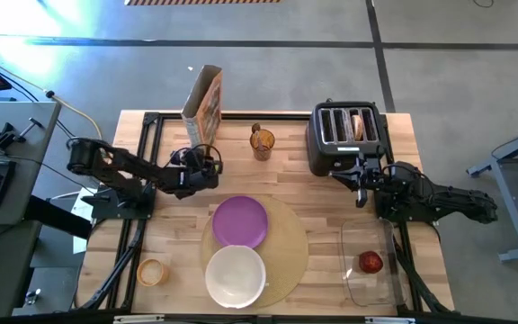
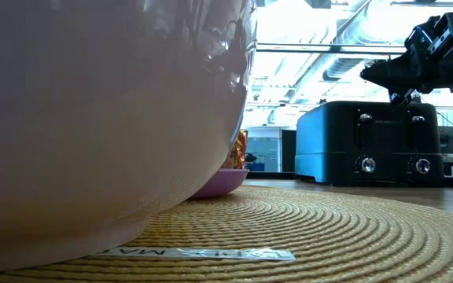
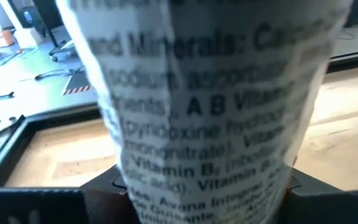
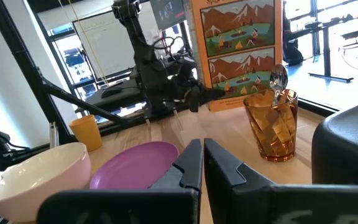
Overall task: Arrange a breakfast setting
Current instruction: Pour the cereal from the cereal box into the white bowl
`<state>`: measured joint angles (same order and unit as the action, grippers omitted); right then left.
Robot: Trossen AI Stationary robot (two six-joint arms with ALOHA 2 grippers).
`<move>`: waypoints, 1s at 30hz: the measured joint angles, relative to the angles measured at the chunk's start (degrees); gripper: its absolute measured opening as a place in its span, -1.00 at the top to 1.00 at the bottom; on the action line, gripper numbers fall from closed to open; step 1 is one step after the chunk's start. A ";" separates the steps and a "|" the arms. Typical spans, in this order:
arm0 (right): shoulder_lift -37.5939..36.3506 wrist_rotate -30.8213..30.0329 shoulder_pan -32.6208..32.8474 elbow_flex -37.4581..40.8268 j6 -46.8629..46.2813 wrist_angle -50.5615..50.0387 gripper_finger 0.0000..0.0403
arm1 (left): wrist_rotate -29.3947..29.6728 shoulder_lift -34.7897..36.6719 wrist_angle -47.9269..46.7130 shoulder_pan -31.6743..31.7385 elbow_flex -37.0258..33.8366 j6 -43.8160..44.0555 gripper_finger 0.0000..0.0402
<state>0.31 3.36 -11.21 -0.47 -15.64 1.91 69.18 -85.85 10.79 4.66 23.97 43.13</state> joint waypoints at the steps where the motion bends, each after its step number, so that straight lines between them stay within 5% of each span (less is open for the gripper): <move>1: -0.01 0.01 -0.01 0.02 0.00 0.00 1.00 | 0.01 1.24 -1.08 -0.23 0.00 -0.36 0.12; 12: -0.02 0.01 0.01 0.01 0.00 0.00 1.00 | 0.15 17.43 -16.49 -3.55 0.00 -4.61 0.12; 30: 0.00 0.01 -0.01 0.02 -1.07 0.00 1.00 | -14.57 43.26 -18.73 -8.18 0.00 -28.03 0.12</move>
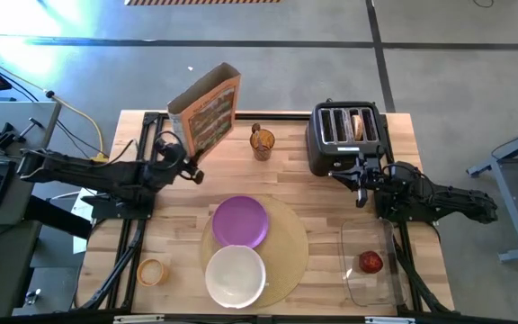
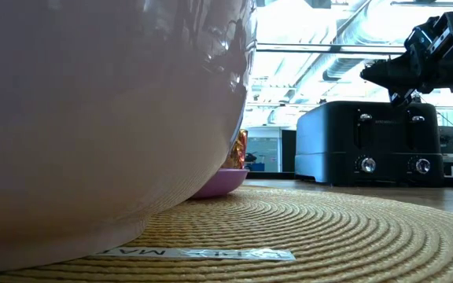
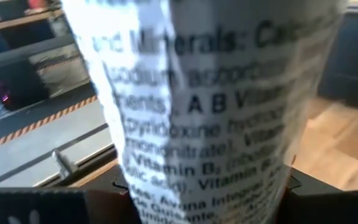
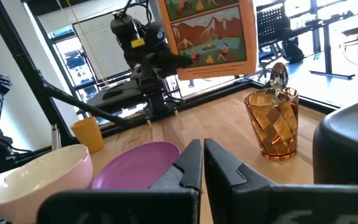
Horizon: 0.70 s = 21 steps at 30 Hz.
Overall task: Arrange a breakfast setting
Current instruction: Pour the cereal from the cereal box into the white bowl
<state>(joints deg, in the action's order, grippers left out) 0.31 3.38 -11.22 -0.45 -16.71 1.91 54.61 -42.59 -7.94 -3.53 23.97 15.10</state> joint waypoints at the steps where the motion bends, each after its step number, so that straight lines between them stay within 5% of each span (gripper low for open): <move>1: 0.00 0.00 0.02 -0.02 0.00 0.00 1.00 | -0.75 0.94 -0.02 -0.28 0.00 -1.17 0.12; 12: -0.02 -0.02 0.02 -0.01 -0.01 0.00 1.00 | -3.06 7.12 -0.48 -3.71 0.29 -15.87 0.12; 21: -0.02 -0.04 0.01 -0.01 -1.31 0.02 1.00 | -3.29 6.89 -16.15 -6.39 11.44 -21.39 0.12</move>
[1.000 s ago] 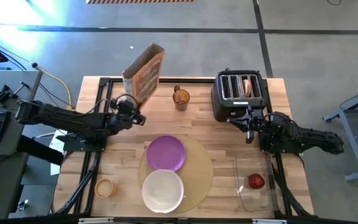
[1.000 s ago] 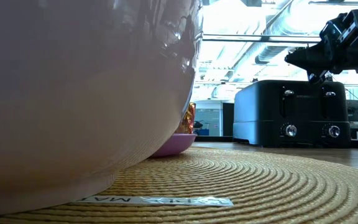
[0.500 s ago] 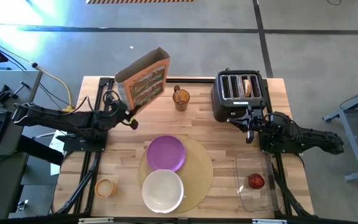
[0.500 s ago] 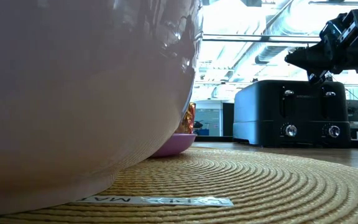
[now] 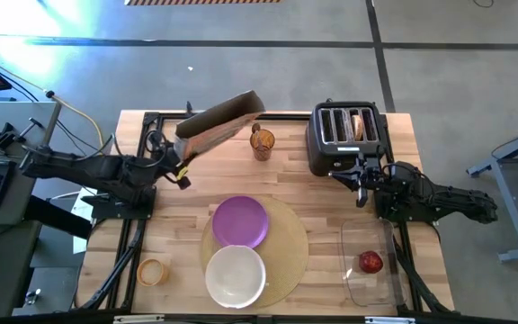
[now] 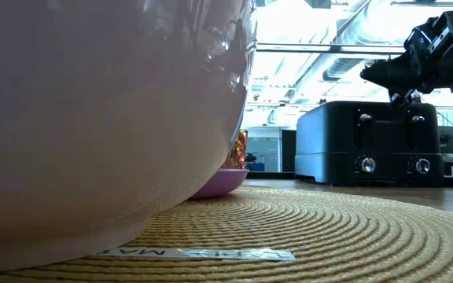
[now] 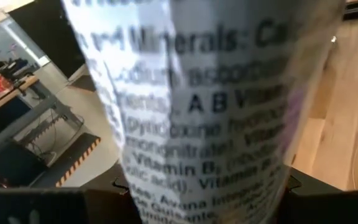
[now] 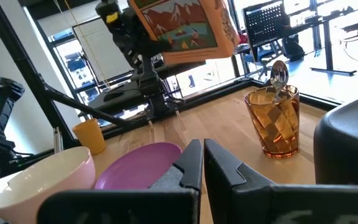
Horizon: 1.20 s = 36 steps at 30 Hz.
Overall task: Arrange a breakfast setting
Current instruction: Pour the cereal from the cereal box into the white bowl
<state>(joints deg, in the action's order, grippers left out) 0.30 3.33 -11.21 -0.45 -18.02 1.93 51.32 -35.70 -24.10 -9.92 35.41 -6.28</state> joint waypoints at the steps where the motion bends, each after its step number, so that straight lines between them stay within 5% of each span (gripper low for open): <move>1: 0.01 0.00 0.00 0.00 0.00 0.00 1.00 | -0.37 0.00 -1.76 -0.26 1.35 0.00 0.12; 12: 0.02 -0.02 0.00 0.00 0.02 0.00 1.00 | -9.58 0.00 -20.18 -2.16 9.94 -2.69 0.12; 36: 0.01 -0.02 0.01 -0.01 0.34 -0.04 1.00 | -14.97 -4.60 -29.11 -7.09 16.62 -19.00 0.12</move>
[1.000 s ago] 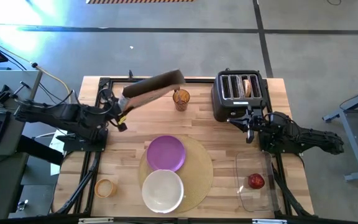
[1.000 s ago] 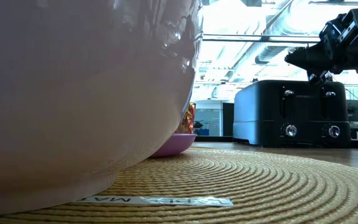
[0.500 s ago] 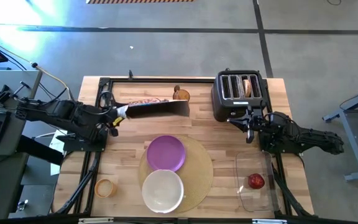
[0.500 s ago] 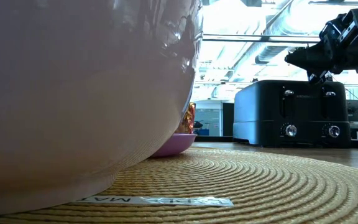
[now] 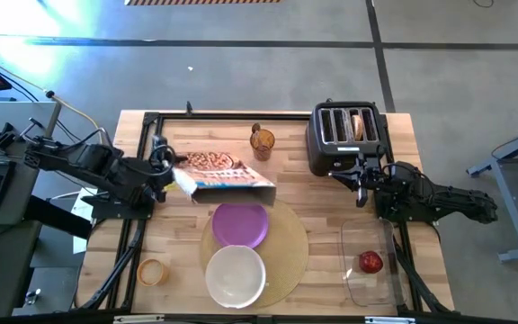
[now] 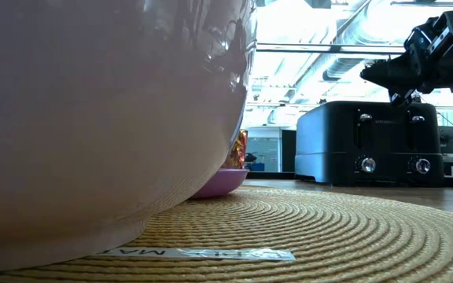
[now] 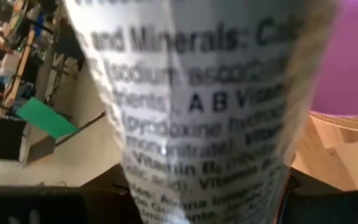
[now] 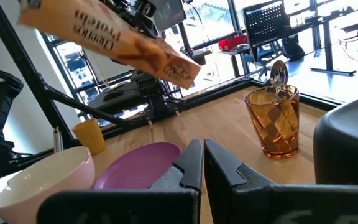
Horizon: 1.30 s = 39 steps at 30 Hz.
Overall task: Arrange a breakfast setting
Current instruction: Pour the cereal from the cereal box into the white bowl
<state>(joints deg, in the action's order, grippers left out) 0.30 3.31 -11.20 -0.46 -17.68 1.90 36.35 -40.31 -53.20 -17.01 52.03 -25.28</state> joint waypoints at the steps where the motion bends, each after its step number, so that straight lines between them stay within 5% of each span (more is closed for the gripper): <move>1: -0.01 0.00 0.00 -0.01 0.51 0.00 1.00 | 0.01 -0.39 -0.02 -0.39 0.00 -0.94 0.12; 13: 0.01 -3.50 0.00 -0.01 2.70 -0.07 1.00 | 0.84 -3.34 -0.13 -5.59 0.00 -11.23 0.12; 20: 0.01 -4.39 -0.01 -0.01 2.08 -0.86 1.00 | 8.97 -3.35 -0.12 -9.05 0.00 -19.88 0.12; 39: 0.01 -4.45 -0.02 -0.01 -0.31 -0.86 1.00 | 12.76 -3.35 -3.24 -16.70 0.00 -26.48 0.12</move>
<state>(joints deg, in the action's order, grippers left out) 0.32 -1.14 -11.22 -0.47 -17.99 1.04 49.11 -43.66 -56.45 -33.71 52.03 -51.76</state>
